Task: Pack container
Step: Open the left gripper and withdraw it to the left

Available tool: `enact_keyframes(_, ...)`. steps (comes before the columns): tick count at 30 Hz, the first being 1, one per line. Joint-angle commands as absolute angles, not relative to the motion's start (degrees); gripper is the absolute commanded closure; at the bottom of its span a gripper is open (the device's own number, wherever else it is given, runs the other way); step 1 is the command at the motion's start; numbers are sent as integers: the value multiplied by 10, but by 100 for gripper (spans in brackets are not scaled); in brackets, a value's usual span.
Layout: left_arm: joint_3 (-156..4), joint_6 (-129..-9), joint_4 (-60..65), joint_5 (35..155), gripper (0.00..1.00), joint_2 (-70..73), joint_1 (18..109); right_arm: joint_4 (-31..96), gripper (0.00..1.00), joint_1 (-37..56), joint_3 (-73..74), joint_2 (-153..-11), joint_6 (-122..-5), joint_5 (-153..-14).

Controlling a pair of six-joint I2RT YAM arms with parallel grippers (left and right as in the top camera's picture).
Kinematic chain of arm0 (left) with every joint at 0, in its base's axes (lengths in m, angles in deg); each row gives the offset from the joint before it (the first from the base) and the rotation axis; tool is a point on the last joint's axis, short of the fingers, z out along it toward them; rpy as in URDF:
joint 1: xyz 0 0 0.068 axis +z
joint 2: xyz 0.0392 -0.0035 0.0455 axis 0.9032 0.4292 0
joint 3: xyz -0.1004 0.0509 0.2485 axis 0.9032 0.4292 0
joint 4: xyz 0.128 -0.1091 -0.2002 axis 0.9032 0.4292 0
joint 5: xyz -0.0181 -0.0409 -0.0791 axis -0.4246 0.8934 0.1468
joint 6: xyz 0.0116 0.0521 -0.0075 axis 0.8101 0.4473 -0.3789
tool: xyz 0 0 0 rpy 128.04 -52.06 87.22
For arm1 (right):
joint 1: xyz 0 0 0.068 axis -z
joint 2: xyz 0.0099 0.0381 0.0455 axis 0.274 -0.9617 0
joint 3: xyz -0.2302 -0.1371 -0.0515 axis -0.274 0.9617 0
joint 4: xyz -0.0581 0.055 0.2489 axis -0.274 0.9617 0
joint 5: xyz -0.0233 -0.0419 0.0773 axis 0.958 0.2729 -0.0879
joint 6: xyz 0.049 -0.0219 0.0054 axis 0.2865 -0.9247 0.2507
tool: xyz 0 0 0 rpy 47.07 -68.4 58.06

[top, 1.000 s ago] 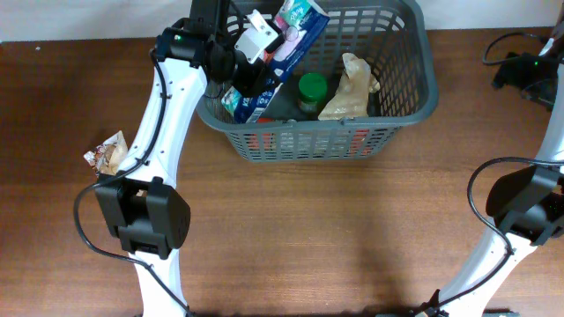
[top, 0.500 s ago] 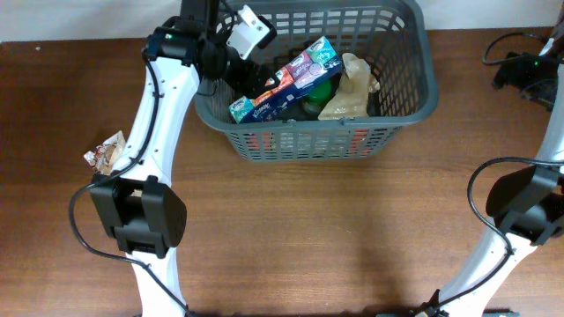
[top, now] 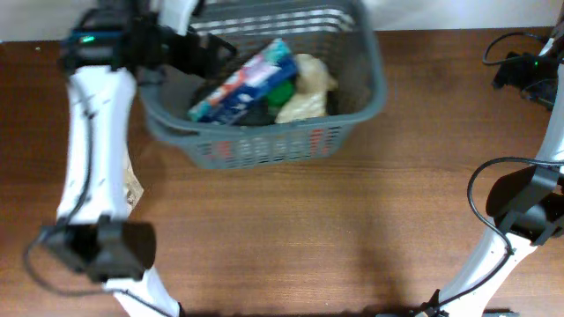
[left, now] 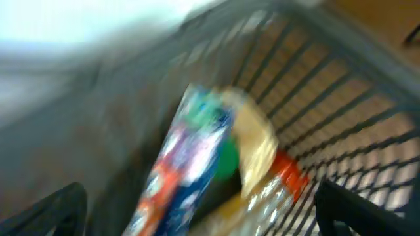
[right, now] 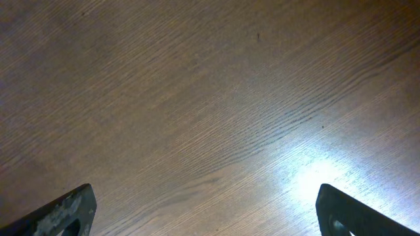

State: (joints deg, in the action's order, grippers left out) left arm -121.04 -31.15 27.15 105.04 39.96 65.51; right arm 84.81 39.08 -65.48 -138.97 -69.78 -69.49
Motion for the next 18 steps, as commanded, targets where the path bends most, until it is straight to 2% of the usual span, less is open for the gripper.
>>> enact_keyframes(1,-1236,-317,256,1067,3,317,681,847,1,392,-653,-1391,-691,-694)
enact_keyframes(6,-1236,-308,248,1137,3,291,681,847,1,392,-653,-1391,-691,-694)
enact_keyframes(13,-1236,-308,248,1158,3,291,681,847,1,392,-653,-1391,-691,-694)
enact_keyframes(15,-1236,-308,248,1155,3,291,681,847,1,392,-653,-1391,-691,-694)
enact_keyframes(18,-1236,-330,250,1073,0,289,682,847,1,392,-653,-1391,-691,-694)
